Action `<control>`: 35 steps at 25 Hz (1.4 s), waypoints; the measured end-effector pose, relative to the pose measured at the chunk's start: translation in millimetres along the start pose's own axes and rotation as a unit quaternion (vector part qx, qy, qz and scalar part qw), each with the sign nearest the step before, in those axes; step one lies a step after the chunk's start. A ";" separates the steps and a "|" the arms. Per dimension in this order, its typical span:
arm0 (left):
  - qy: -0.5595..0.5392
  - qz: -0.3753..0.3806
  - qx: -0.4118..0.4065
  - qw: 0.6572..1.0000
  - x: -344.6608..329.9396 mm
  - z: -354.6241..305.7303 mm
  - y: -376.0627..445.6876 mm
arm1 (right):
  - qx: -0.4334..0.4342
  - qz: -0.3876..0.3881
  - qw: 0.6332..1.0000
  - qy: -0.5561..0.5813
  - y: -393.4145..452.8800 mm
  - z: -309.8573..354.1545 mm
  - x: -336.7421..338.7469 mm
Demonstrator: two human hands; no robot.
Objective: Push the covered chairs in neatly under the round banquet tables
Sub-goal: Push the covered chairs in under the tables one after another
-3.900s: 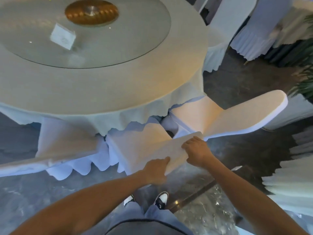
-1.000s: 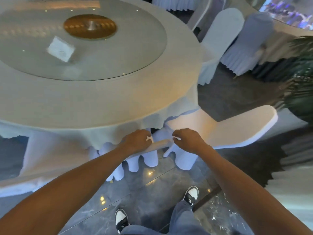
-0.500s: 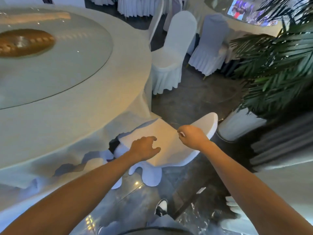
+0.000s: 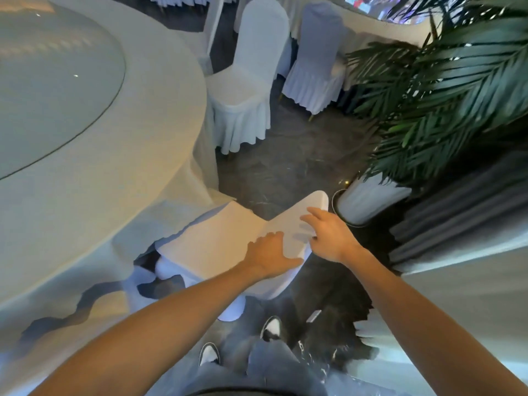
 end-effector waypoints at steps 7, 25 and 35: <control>0.015 0.100 0.016 0.995 -58.4 -20.7 40.6 | 0.125 0.105 0.976 -0.143 48.1 -49.6 -22.8; -0.058 -0.011 0.173 0.983 8.0 105.4 -28.1 | 0.333 0.095 0.934 -0.086 101.5 102.2 -59.1; 0.041 -0.081 0.210 0.973 42.0 201.0 -104.5 | 0.333 0.131 0.933 -0.034 86.9 225.7 -84.7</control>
Point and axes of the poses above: each hand's wrist, its own y-axis towards the middle knuckle, its own x-axis out of the back of the hand, z = x × y, the point moved 4 cm from there along y, towards the middle knuckle, and after that the axes turned 5 degrees about y, right-handed, at the moved point
